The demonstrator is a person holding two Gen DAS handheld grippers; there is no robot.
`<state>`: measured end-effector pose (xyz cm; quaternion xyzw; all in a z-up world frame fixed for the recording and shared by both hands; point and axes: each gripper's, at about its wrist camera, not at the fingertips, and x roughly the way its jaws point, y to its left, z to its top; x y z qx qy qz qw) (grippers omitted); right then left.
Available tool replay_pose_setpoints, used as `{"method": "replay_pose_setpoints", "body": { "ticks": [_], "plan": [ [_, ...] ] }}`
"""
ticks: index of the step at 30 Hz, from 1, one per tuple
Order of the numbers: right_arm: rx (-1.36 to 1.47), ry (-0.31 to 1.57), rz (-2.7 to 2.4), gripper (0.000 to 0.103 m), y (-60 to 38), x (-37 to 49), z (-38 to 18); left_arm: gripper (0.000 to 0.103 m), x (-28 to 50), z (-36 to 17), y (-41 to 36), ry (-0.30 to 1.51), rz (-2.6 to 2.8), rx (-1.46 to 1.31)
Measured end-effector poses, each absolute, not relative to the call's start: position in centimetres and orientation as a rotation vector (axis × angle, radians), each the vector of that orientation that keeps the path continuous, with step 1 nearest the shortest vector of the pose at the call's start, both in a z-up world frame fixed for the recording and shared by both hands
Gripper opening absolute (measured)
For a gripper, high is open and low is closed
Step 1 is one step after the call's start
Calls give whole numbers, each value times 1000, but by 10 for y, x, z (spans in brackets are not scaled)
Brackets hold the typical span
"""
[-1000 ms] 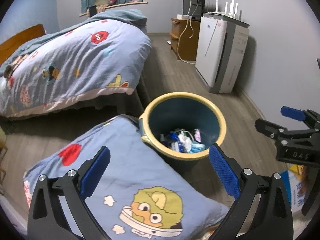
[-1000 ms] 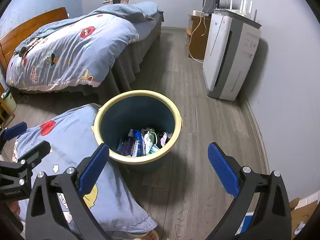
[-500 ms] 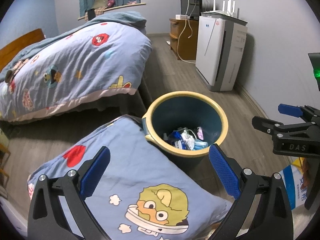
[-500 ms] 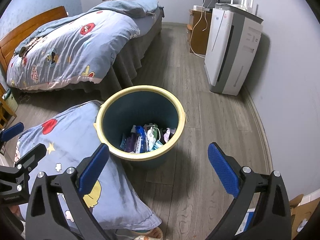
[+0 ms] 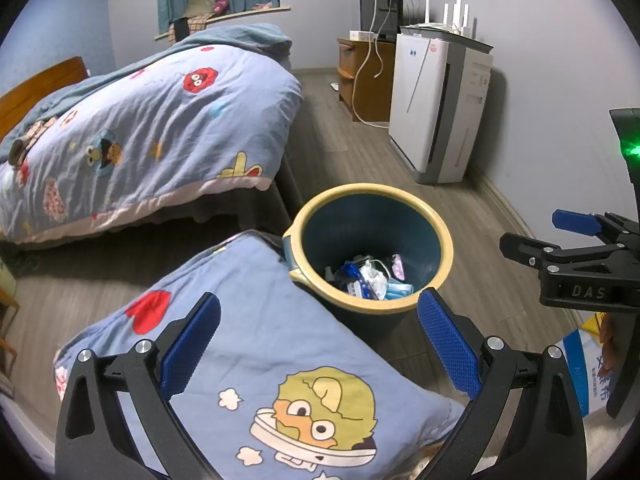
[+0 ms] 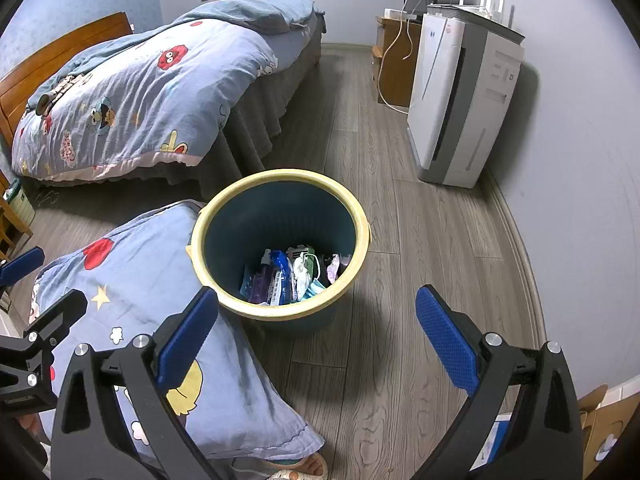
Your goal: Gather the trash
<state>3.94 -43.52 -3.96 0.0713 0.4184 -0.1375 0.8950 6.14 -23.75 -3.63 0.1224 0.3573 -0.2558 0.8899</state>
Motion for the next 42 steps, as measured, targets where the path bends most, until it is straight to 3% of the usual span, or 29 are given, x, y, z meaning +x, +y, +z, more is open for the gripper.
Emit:
{"method": "replay_pose_setpoints", "body": {
  "ticks": [42],
  "plan": [
    [153,875,-291,97,-439,37,-42,98,61,-36,-239,743,-529,252]
  ]
}}
